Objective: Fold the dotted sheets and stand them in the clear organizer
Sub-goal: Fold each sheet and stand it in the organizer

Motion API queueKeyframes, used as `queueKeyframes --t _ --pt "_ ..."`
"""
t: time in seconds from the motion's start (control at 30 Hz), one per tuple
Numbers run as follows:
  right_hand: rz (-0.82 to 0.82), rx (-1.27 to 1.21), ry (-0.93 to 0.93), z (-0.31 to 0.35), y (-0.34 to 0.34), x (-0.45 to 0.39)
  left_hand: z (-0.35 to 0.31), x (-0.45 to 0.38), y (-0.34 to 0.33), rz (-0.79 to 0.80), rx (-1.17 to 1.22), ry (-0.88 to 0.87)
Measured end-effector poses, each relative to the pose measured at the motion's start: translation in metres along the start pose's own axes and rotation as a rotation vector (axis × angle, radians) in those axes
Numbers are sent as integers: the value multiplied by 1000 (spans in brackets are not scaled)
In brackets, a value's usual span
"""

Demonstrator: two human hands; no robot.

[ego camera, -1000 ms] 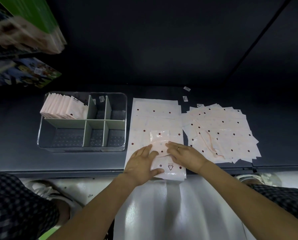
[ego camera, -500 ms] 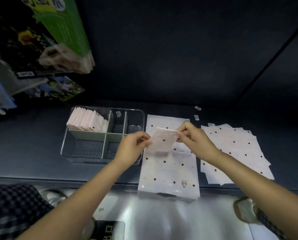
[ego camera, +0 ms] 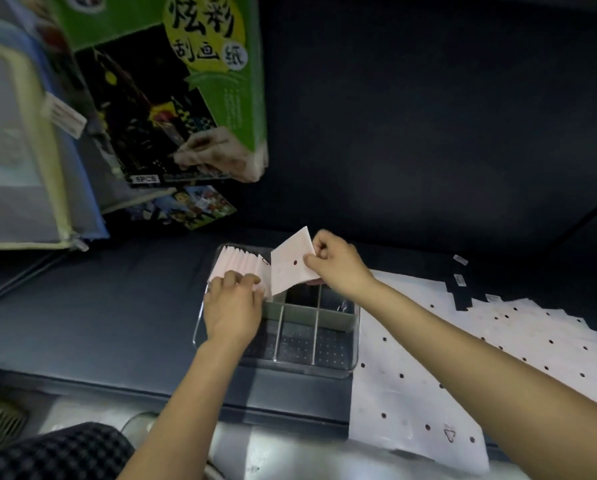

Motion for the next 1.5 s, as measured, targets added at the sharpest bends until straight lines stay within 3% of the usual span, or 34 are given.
queueKeyframes --t 0.13,0.3,0.57,0.8,1.07,1.27,1.37,1.43,1.5 --pt "6 -2 -29 2 -22 -22 5 -3 -9 -19 -12 30" --pt "45 196 -30 2 -28 -35 7 -10 -13 11 4 74" --pt "146 86 -98 4 -29 -36 2 -4 -22 123 -17 65" --pt "156 -143 -228 -11 -29 -35 10 -3 -24 175 131 172" --pt "128 111 -174 -2 -38 -50 9 -1 -14 -9 102 107" --pt "271 249 -257 -1 -78 -58 7 4 -15 -28 109 78" --pt "266 24 -391 -10 -99 -52 12 4 -16 2 188 104" --pt "222 -263 -545 -15 -112 -48 17 5 -15 -40 277 131" --pt "164 -400 -625 -20 -123 -47 21 8 -12 -107 356 155"
Point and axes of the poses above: each hand's wrist, its own x-axis away from the middle knuckle, its own y-axis out of the back of the hand, z = x × y, the point moved 5 cm from there along -x, towards the middle knuckle, and after that the axes turned 12 degrees about y, right-handed, at the moved point
